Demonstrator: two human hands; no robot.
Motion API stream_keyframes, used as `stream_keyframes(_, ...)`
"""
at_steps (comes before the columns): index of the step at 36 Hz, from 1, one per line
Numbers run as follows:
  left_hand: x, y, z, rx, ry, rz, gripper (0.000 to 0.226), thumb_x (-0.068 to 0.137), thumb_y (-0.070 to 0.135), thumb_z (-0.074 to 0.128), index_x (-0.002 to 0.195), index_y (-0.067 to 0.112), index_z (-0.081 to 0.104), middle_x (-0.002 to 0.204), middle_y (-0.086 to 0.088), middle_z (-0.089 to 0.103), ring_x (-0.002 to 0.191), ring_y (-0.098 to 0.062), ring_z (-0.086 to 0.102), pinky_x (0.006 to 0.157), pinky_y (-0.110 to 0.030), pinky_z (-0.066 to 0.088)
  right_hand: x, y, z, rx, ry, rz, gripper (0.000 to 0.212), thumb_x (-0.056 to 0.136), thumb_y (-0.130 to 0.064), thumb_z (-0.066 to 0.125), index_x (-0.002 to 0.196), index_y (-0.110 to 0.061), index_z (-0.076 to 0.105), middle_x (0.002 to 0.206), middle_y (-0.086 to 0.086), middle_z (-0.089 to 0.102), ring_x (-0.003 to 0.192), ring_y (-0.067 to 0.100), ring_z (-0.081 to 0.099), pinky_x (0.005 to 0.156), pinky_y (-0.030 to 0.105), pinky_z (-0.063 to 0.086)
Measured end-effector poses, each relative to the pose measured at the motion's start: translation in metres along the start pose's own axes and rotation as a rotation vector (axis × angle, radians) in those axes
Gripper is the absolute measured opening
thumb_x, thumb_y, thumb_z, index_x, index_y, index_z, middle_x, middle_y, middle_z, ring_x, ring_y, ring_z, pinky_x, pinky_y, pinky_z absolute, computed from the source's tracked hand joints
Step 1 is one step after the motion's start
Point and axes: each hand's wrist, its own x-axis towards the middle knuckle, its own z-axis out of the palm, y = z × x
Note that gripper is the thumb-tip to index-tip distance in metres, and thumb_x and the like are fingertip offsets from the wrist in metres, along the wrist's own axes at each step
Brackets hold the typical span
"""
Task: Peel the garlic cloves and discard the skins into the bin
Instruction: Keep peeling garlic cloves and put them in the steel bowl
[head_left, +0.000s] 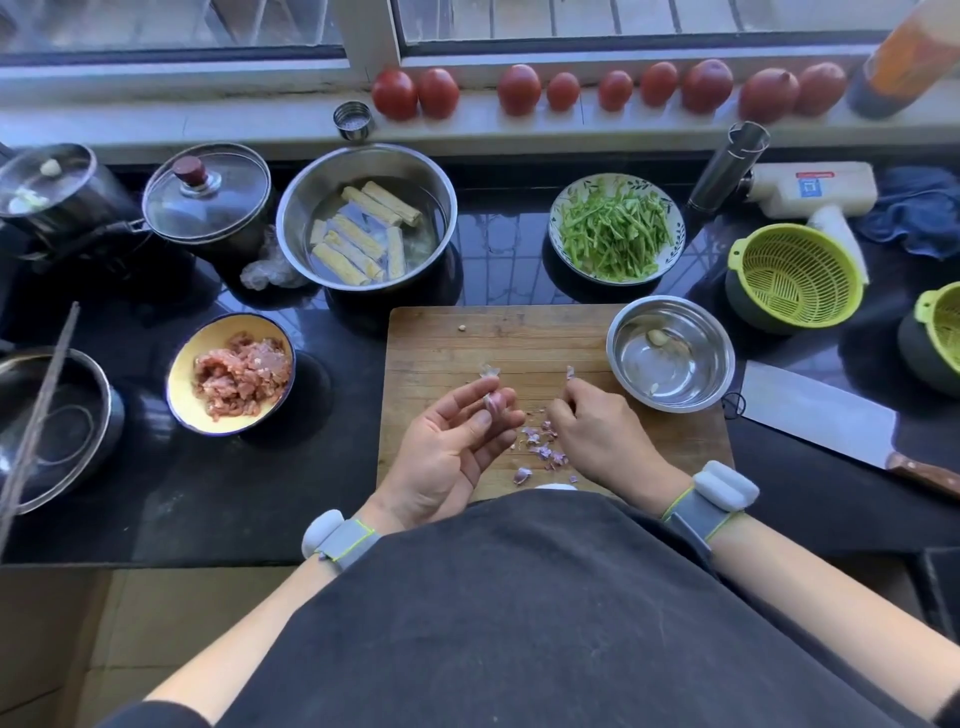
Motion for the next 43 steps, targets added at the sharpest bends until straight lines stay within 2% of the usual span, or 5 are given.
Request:
stream_keyframes(7, -0.001, 0.001, -0.001, 0.051, -0.013, 0.002, 0.028, 0.094, -0.011, 0.051, 0.114, 0.001, 0.066, 0.107, -0.015, 0.073, 0.082, -0.021, 0.07, 0.067, -0.024, 0.059, 0.006, 0.021, 0.012, -0.142, 0.024, -0.083, 0.016, 0.093, -0.016, 0.059, 0.105, -0.017, 0.069, 0.093, -0.006, 0.057, 0.096, 0.024, 0.06, 0.083, 0.034, 0.046)
stream_keyframes(12, 0.001, 0.0, -0.005, 0.117, -0.008, 0.033, 0.03, 0.093, -0.011, 0.054, 0.117, 0.001, 0.065, 0.108, -0.016, 0.072, 0.084, -0.022, 0.07, 0.067, -0.023, 0.057, 0.005, 0.01, 0.004, -0.124, 0.025, -0.011, 0.027, 0.095, -0.036, 0.056, 0.076, -0.019, 0.065, 0.075, -0.002, 0.069, 0.076, 0.024, 0.063, 0.07, 0.035, 0.051)
stream_keyframes(19, 0.001, -0.003, -0.005, 0.298, 0.022, 0.121, 0.022, 0.09, -0.01, 0.06, 0.106, 0.003, 0.069, 0.098, -0.01, 0.075, 0.086, -0.023, 0.069, 0.07, -0.024, 0.056, -0.013, -0.023, -0.013, 0.36, -0.069, -0.152, 0.015, 0.093, -0.004, 0.061, 0.096, -0.014, 0.071, 0.078, -0.002, 0.066, 0.056, 0.015, 0.066, 0.051, 0.028, 0.054)
stream_keyframes(33, -0.002, 0.001, -0.006, 0.692, 0.009, 0.282, 0.022, 0.087, 0.002, 0.073, 0.104, 0.015, 0.075, 0.097, -0.007, 0.078, 0.097, -0.027, 0.074, 0.092, -0.04, 0.057, -0.017, -0.036, -0.02, 0.294, -0.113, -0.123, 0.01, 0.092, -0.01, 0.068, 0.084, -0.012, 0.074, 0.058, 0.0, 0.068, 0.047, 0.008, 0.064, 0.051, 0.016, 0.05)
stream_keyframes(43, -0.005, 0.0, -0.002, 0.726, 0.019, 0.275, 0.022, 0.086, -0.003, 0.073, 0.105, 0.006, 0.075, 0.093, -0.006, 0.078, 0.089, -0.018, 0.074, 0.085, -0.028, 0.058, -0.018, -0.033, -0.02, 0.266, -0.119, -0.129, 0.011, 0.09, -0.008, 0.066, 0.08, -0.012, 0.072, 0.058, 0.004, 0.07, 0.048, 0.014, 0.066, 0.052, 0.019, 0.051)
